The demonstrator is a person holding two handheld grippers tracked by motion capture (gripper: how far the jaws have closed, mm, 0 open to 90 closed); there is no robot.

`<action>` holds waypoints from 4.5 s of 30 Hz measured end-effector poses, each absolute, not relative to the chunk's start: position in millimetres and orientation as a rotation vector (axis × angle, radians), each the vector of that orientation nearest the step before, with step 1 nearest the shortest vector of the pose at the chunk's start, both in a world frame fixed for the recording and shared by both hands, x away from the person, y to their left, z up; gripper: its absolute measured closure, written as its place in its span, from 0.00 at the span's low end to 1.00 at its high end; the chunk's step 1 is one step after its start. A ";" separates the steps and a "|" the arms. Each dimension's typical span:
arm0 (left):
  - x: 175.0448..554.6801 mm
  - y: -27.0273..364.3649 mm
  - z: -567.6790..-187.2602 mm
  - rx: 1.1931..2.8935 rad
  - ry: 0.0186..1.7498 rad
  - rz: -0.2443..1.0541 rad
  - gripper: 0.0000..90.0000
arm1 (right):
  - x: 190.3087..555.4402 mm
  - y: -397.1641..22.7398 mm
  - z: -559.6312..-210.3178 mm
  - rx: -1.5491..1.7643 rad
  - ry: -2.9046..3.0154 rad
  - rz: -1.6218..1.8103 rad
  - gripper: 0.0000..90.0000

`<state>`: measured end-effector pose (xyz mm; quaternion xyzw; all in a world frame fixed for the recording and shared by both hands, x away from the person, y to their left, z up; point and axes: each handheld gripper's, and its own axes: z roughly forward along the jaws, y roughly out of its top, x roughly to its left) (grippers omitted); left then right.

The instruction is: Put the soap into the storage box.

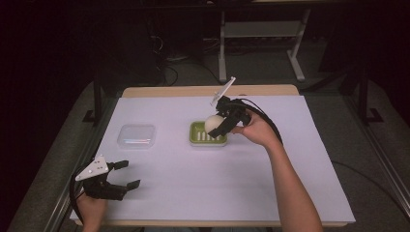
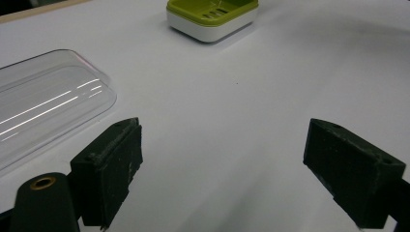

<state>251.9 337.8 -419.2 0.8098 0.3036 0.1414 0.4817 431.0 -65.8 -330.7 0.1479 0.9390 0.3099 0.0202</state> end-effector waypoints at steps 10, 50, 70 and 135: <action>252.6 337.6 -419.8 1.970 0.739 0.344 0.15 | 444.6 -56.6 -347.6 0.529 2.929 0.903 0.26; 252.2 337.4 -419.3 1.967 0.742 0.348 0.15 | 464.7 -35.2 -380.3 0.632 2.909 0.856 0.26; 252.2 337.5 -419.3 1.968 0.741 0.349 0.15 | 470.4 -31.2 -397.2 0.704 2.919 0.820 0.26; 250.8 336.1 -418.5 1.964 0.739 0.365 0.15 | 455.9 -63.3 -382.5 0.796 2.861 0.980 0.29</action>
